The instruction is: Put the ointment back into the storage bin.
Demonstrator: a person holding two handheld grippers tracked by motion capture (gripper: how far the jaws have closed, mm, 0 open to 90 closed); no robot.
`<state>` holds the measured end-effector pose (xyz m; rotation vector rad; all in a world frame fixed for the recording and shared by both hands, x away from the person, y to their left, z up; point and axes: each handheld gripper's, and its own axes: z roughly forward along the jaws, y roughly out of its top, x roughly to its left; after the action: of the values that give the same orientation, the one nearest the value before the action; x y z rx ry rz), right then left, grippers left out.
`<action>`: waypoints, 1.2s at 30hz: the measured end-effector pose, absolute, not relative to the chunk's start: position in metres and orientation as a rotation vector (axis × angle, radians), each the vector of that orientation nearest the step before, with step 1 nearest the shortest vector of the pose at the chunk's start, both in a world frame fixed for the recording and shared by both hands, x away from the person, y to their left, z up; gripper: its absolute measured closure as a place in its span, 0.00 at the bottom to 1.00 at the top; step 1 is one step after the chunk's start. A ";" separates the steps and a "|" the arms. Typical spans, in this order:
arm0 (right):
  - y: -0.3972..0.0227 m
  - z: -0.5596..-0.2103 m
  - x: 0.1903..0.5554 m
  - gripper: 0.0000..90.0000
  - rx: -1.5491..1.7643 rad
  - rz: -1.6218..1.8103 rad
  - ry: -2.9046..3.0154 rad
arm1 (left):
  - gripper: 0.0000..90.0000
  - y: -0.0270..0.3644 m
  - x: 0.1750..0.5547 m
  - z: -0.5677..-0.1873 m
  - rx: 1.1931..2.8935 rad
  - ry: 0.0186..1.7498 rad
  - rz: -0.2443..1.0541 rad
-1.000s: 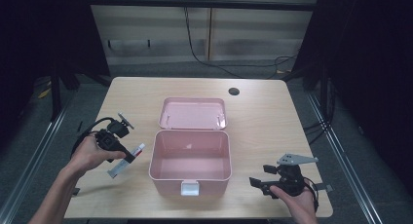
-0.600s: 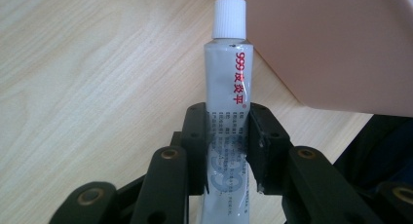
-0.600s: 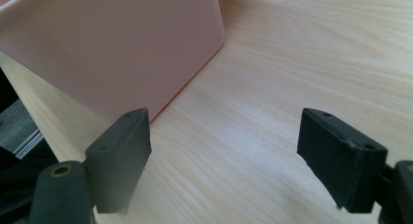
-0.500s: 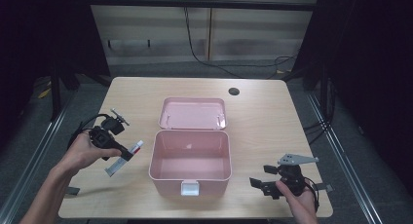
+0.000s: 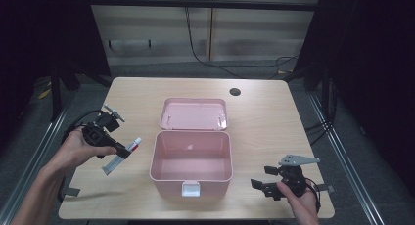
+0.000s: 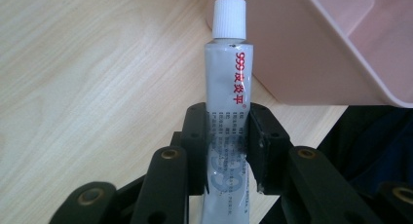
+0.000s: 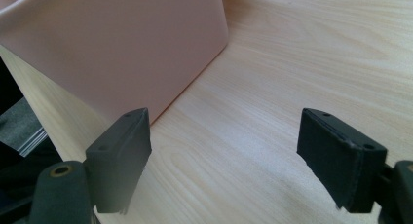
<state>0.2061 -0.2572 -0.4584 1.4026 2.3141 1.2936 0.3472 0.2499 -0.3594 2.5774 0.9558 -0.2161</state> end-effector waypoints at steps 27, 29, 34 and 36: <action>-0.254 -0.458 0.215 0.22 1.368 1.315 2.342 | 0.79 0.218 0.325 -0.302 2.631 0.738 -0.160; -0.254 -0.458 0.215 0.22 1.369 1.317 2.344 | 0.79 0.213 0.324 -0.300 2.650 0.711 -0.156; -0.254 -0.458 0.216 0.22 1.372 1.316 2.345 | 0.79 0.202 0.322 -0.295 2.660 0.681 -0.167; -0.254 -0.458 0.215 0.22 1.373 1.316 2.344 | 0.79 0.198 0.322 -0.292 2.661 0.666 -0.164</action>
<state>0.2153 -0.2540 -0.4583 1.3726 2.3444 1.3160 0.3219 0.1984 -0.2918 2.6613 0.6660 -0.1639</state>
